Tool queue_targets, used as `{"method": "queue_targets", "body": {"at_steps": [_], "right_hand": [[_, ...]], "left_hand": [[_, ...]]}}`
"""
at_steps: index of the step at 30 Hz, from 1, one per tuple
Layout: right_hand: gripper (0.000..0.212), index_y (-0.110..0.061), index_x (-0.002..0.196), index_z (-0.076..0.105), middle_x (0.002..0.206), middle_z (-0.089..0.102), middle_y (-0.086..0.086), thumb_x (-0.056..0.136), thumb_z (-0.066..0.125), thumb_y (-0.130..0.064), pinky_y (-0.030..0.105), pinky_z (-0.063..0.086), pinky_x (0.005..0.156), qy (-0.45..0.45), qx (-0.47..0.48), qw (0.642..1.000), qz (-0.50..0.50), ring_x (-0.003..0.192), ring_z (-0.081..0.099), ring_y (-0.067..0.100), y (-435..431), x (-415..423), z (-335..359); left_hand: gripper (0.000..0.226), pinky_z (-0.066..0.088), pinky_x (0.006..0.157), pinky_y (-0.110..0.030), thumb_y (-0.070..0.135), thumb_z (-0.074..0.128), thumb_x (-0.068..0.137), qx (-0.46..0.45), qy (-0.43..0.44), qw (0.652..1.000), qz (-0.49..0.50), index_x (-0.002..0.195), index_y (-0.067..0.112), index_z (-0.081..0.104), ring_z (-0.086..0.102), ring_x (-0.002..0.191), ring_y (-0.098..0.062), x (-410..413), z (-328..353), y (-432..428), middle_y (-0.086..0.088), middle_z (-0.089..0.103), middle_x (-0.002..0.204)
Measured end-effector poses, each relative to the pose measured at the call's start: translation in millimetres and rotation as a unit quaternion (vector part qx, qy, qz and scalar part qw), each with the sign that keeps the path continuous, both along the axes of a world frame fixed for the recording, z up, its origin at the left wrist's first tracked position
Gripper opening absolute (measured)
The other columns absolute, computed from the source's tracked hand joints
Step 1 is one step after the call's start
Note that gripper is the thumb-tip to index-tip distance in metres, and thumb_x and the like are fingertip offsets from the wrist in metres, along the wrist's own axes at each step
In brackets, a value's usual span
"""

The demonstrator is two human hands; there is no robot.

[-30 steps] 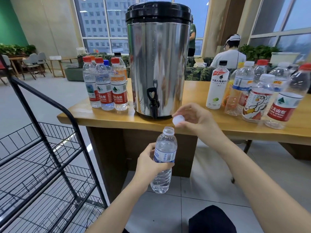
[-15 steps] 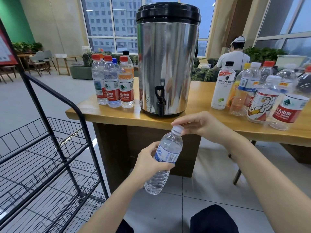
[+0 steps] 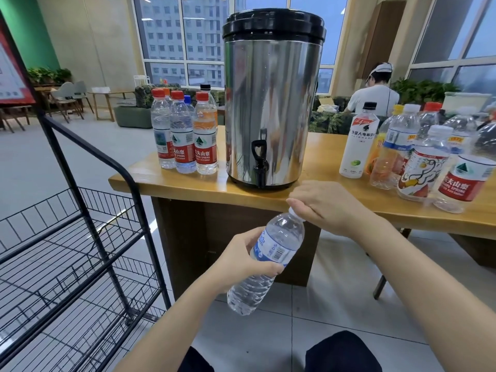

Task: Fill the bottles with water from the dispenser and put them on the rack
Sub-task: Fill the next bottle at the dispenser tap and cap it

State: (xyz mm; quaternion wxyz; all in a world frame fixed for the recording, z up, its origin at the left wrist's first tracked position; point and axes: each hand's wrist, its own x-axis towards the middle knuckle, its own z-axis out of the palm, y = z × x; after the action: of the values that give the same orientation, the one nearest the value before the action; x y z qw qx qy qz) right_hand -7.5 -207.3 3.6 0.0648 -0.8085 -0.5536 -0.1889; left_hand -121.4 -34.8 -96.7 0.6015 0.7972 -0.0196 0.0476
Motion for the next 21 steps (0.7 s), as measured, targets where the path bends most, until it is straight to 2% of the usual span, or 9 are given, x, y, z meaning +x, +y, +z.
{"method": "queue_targets", "body": {"at_steps": [3, 5, 7, 10, 13, 16, 18, 20, 21], "right_hand": [[0.056, -0.020, 0.057, 0.035, 0.056, 0.037, -0.003, 0.100, 0.013, -0.049, 0.025, 0.022, 0.047, -0.013, -0.021, 0.989, -0.145, 0.053, 0.037, 0.014, 11, -10, -3], [0.059, -0.019, 0.060, 0.040, 0.058, 0.041, -0.003, 0.101, 0.012, -0.051, 0.023, 0.026, 0.047, -0.042, -0.049, 0.977, -0.205, 0.054, 0.044, 0.014, 15, -11, -7], [0.067, -0.021, 0.063, 0.046, 0.060, 0.046, -0.004, 0.095, 0.001, -0.060, 0.022, 0.028, 0.047, -0.074, -0.014, 0.989, -0.128, 0.058, 0.049, 0.013, 13, -10, -7], [0.061, -0.021, 0.058, 0.043, 0.055, 0.043, -0.005, 0.094, 0.006, -0.053, 0.024, 0.022, 0.044, -0.081, 0.010, 0.996, -0.048, 0.051, 0.041, 0.012, 12, -5, -4], [0.059, -0.021, 0.053, 0.036, 0.051, 0.037, -0.003, 0.094, 0.004, -0.050, 0.024, 0.024, 0.045, -0.102, -0.010, 0.986, -0.132, 0.047, 0.035, 0.011, 26, -14, -5], [0.054, -0.019, 0.060, 0.043, 0.055, 0.042, -0.005, 0.101, 0.016, -0.042, 0.023, 0.025, 0.046, -0.102, 0.007, 0.978, -0.183, 0.048, 0.039, 0.011, 43, -26, -9], [0.057, -0.017, 0.070, 0.049, 0.057, 0.041, -0.005, 0.099, 0.005, -0.041, 0.022, 0.020, 0.044, -0.122, 0.030, 0.975, -0.186, 0.046, 0.034, 0.009, 57, -36, -6], [0.073, -0.018, 0.075, 0.052, 0.058, 0.042, -0.006, 0.088, -0.009, -0.055, 0.021, 0.020, 0.044, -0.101, 0.066, 0.979, -0.165, 0.046, 0.036, 0.007, 68, -41, -4], [0.075, -0.020, 0.073, 0.052, 0.059, 0.045, -0.007, 0.084, -0.007, -0.064, 0.020, 0.023, 0.044, -0.053, 0.103, 0.982, -0.151, 0.048, 0.041, 0.006, 75, -42, -5]], "left_hand": [[0.061, 0.054, 0.090, -0.020, 0.018, 0.086, 0.072, 0.049, -0.041, 0.996, 0.068, 0.126, 0.026, 0.057, 0.064, 0.104, 0.001, 2, -5, -12, 0.013, 0.069, 0.110], [0.065, 0.053, 0.090, -0.017, 0.019, 0.086, 0.072, 0.055, -0.046, 0.993, 0.098, 0.128, 0.028, 0.056, 0.062, 0.105, 0.003, 4, -6, -14, 0.016, 0.067, 0.111], [0.067, 0.054, 0.093, -0.027, 0.018, 0.087, 0.071, 0.026, -0.012, 0.998, 0.055, 0.130, 0.028, 0.056, 0.064, 0.107, -0.003, 5, -4, -4, 0.012, 0.069, 0.113], [0.065, 0.054, 0.093, -0.030, 0.016, 0.087, 0.072, 0.015, 0.003, 1.000, 0.002, 0.129, 0.027, 0.058, 0.066, 0.107, -0.007, 3, -1, 5, 0.010, 0.071, 0.113], [0.071, 0.054, 0.093, -0.025, 0.020, 0.087, 0.071, 0.055, -0.029, 0.995, 0.082, 0.133, 0.027, 0.055, 0.064, 0.107, -0.003, 1, -6, -2, 0.014, 0.068, 0.114], [0.069, 0.054, 0.093, -0.022, 0.020, 0.087, 0.071, 0.067, -0.062, 0.985, 0.150, 0.132, 0.028, 0.054, 0.063, 0.106, -0.003, -1, -13, 0, 0.015, 0.066, 0.112], [0.067, 0.054, 0.091, -0.020, 0.020, 0.088, 0.070, 0.048, -0.079, 0.979, 0.181, 0.127, 0.033, 0.054, 0.064, 0.103, -0.001, -6, -10, 6, 0.016, 0.066, 0.109], [0.069, 0.053, 0.084, -0.015, 0.020, 0.089, 0.067, 0.027, -0.082, 0.974, 0.211, 0.123, 0.036, 0.051, 0.062, 0.103, -0.001, -9, -2, 16, 0.019, 0.064, 0.108], [0.069, 0.052, 0.082, -0.013, 0.020, 0.090, 0.066, 0.012, -0.082, 0.971, 0.222, 0.121, 0.037, 0.051, 0.061, 0.104, -0.001, -10, 3, 23, 0.019, 0.063, 0.108]]}}
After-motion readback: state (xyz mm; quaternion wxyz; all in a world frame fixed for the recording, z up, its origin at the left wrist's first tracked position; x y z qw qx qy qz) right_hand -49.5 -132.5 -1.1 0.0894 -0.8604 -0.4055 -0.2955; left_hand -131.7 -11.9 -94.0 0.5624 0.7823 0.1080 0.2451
